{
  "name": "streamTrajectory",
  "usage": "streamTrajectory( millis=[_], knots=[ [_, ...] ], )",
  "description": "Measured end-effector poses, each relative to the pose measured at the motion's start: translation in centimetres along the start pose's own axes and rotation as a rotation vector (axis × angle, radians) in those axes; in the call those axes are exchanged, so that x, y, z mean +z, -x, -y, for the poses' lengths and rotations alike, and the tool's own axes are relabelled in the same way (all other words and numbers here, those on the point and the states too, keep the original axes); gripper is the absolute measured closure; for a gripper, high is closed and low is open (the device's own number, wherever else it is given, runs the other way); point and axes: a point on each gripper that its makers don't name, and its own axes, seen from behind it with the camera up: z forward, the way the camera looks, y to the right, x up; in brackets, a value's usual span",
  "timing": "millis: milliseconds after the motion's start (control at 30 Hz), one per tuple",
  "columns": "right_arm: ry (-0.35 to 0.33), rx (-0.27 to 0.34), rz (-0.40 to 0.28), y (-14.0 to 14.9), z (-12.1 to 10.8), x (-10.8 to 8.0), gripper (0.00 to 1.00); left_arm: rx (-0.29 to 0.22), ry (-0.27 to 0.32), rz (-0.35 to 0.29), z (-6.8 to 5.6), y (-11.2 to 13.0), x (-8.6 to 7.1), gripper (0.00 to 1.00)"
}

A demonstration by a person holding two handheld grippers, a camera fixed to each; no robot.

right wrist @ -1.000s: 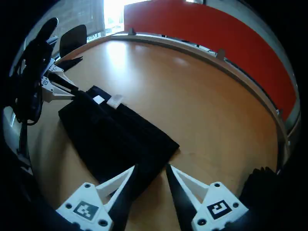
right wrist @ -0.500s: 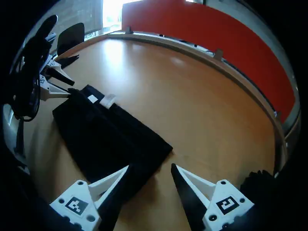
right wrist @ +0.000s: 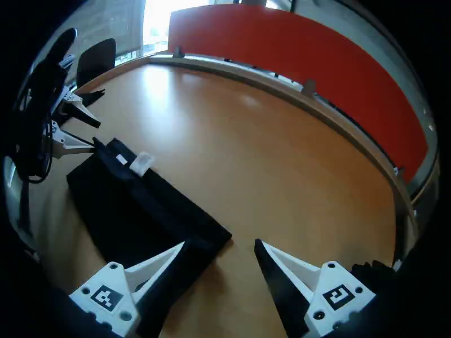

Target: Fold towel

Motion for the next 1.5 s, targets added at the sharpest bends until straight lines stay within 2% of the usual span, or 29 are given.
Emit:
streamTrajectory(
  millis=[200, 500, 700, 1100, 1500],
  knots=[
    [0.009, -0.003, -0.006, -0.4, -0.4, -0.2, 0.07, -0.01, -0.003, -0.002, 0.3, -0.2, -0.1, 0.07],
    [0.009, -0.01, -0.017, -0.7, -0.5, -0.5, 0.07, -0.015, -0.011, -0.012, 0.7, -0.8, -0.4, 0.07],
    [-0.002, -0.012, -0.018, -0.2, 0.2, -1.1, 0.07, -0.021, -0.006, -0.018, 0.5, -0.6, -1.2, 0.07],
    [-0.018, 0.0, -0.018, 2.3, 2.6, -3.6, 0.07, -0.069, -0.004, -0.007, -0.5, 2.3, -3.3, 0.07],
    [-0.014, 0.037, -0.024, 4.2, 4.4, -5.7, 0.07, -0.138, -0.003, 0.006, -1.9, 5.5, -5.3, 0.07]
  ],
)
